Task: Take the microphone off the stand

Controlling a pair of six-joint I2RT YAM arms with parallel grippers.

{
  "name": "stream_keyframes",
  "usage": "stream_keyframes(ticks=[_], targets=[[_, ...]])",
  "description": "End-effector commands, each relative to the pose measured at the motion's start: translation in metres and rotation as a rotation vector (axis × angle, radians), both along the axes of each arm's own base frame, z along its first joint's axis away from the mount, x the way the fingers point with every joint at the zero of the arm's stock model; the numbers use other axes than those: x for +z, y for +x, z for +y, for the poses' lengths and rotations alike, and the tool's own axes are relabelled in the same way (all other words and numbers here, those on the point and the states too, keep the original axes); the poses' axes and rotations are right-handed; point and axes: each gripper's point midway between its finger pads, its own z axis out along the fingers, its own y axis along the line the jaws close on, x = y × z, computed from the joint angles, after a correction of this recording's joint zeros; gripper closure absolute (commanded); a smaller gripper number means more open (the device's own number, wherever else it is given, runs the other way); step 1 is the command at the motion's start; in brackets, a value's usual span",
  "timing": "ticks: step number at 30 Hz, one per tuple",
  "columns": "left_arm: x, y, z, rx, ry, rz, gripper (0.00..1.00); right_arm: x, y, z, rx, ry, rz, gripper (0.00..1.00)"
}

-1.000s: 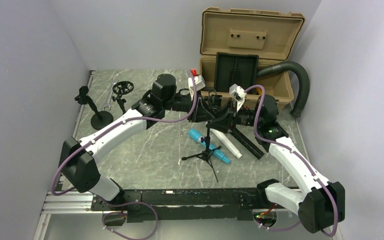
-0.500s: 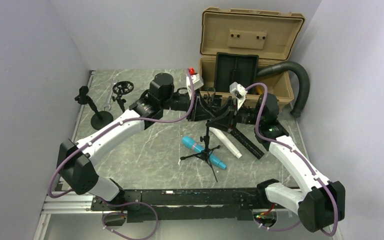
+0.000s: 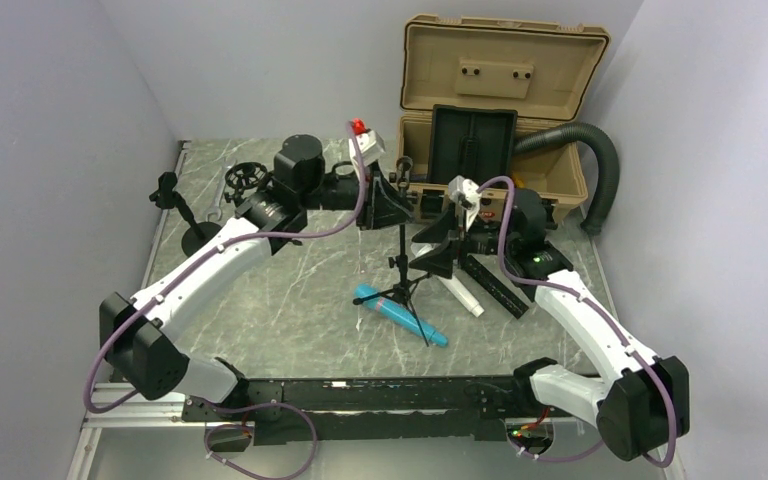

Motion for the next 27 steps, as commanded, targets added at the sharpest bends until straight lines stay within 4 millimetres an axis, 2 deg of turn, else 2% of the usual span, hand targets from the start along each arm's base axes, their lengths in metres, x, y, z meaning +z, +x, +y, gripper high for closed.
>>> stream_keyframes(ticks=[1, 7, 10, 12, 13, 17, 21, 27], targets=[[0.064, -0.008, 0.014, 0.012, -0.129, -0.113, 1.00, -0.020, -0.003, 0.005, 0.031, -0.051, -0.040, 0.34], [0.069, -0.010, 0.015, 0.002, -0.159, -0.075, 1.00, -0.038, -0.001, 0.019, 0.059, -0.071, -0.003, 0.34], [0.070, -0.010, 0.016, -0.002, -0.175, -0.054, 1.00, -0.042, 0.001, 0.026, 0.067, -0.072, 0.015, 0.39], [0.071, -0.009, 0.018, -0.001, -0.185, -0.038, 1.00, -0.044, 0.002, 0.029, 0.077, -0.071, 0.022, 0.50], [0.071, -0.008, 0.019, 0.002, -0.191, -0.030, 1.00, -0.044, 0.001, 0.030, 0.081, -0.069, 0.023, 0.62], [0.063, 0.001, 0.025, 0.032, -0.194, -0.018, 1.00, -0.031, 0.001, 0.030, 0.076, -0.047, -0.008, 0.99], [0.036, 0.007, 0.023, 0.038, -0.151, -0.035, 1.00, -0.007, 0.000, 0.028, 0.071, -0.020, -0.048, 1.00], [-0.007, 0.005, 0.014, 0.000, -0.102, -0.006, 0.80, 0.025, 0.000, 0.029, 0.084, 0.012, -0.094, 1.00]])
